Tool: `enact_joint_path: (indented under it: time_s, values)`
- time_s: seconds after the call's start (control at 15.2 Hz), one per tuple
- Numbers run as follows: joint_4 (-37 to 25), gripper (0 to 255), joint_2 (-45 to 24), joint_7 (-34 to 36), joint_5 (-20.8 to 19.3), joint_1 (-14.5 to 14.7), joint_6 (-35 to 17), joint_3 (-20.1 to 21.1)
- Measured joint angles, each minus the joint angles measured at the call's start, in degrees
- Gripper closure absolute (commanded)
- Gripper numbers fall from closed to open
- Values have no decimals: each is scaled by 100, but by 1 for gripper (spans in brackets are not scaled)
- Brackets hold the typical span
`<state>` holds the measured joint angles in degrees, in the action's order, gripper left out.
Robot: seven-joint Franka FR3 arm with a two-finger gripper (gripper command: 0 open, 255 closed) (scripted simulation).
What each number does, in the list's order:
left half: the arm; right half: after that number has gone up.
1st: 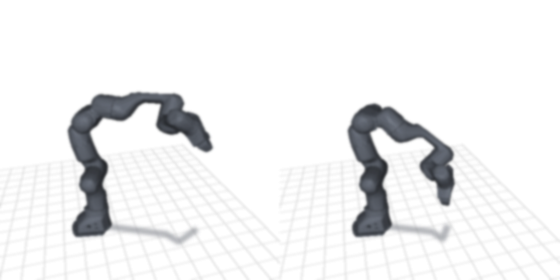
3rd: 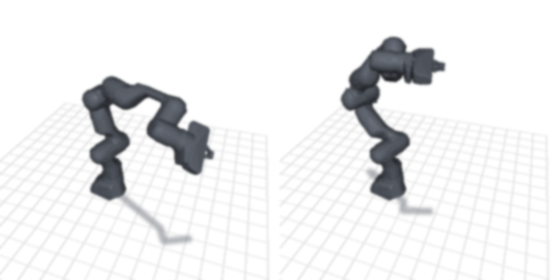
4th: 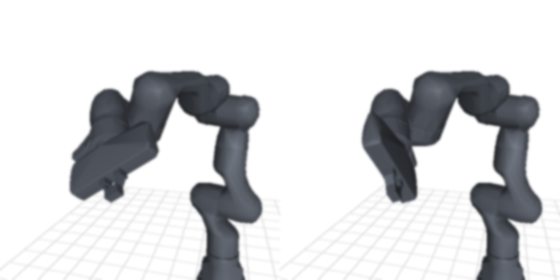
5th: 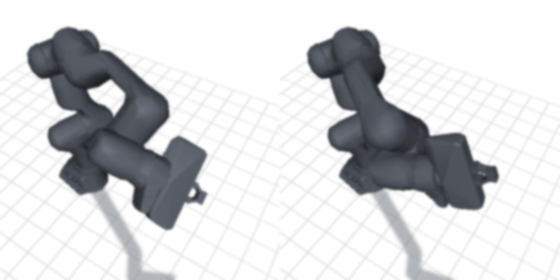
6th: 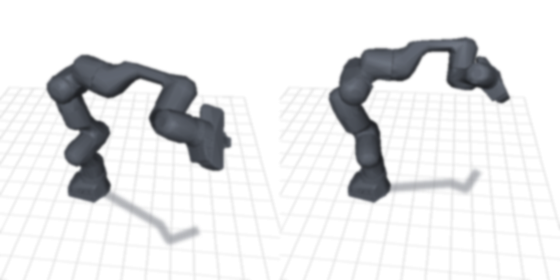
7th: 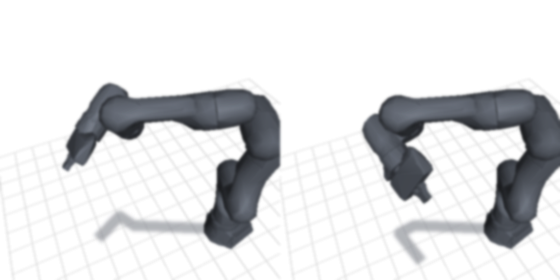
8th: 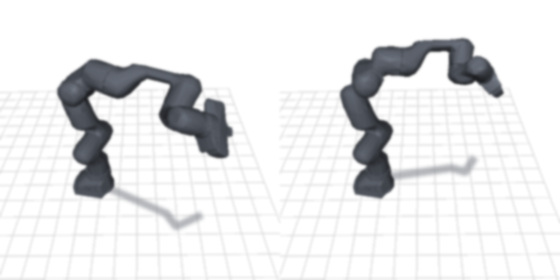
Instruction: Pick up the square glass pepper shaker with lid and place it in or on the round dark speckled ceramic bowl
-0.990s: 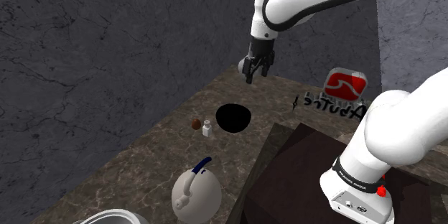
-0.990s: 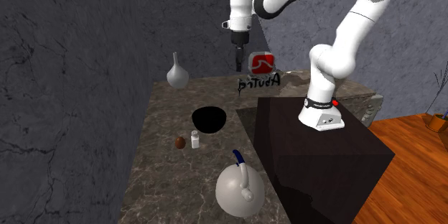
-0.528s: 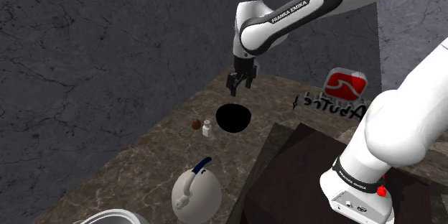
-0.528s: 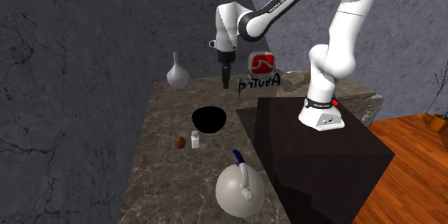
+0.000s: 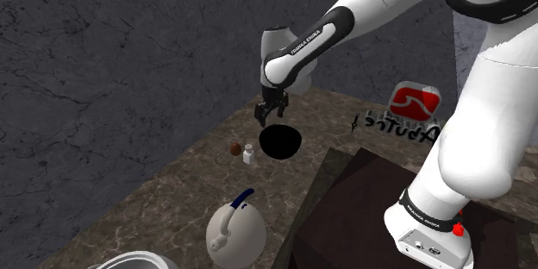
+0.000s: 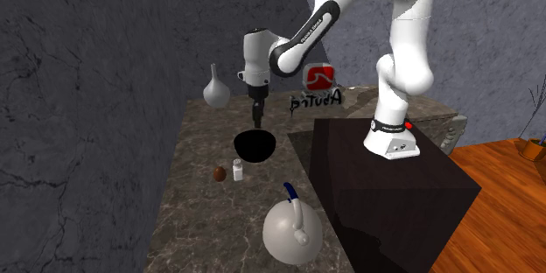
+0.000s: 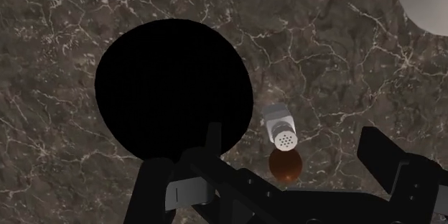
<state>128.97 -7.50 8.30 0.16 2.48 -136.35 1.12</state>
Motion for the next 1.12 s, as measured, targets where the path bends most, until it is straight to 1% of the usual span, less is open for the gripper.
enact_joint_path:
  time_s: [0.2,0.4,0.79,0.86,1.12]
  values:
    - [-377,0,-654,77,-52,51,-279,22]
    - [-886,0,-1395,185,-110,133,-509,39]
    - [-2113,0,-2769,246,-193,223,-653,15]
    - [-2287,0,-2925,251,-201,235,-630,13]
    - [-2465,0,-3250,259,-213,247,-779,4]
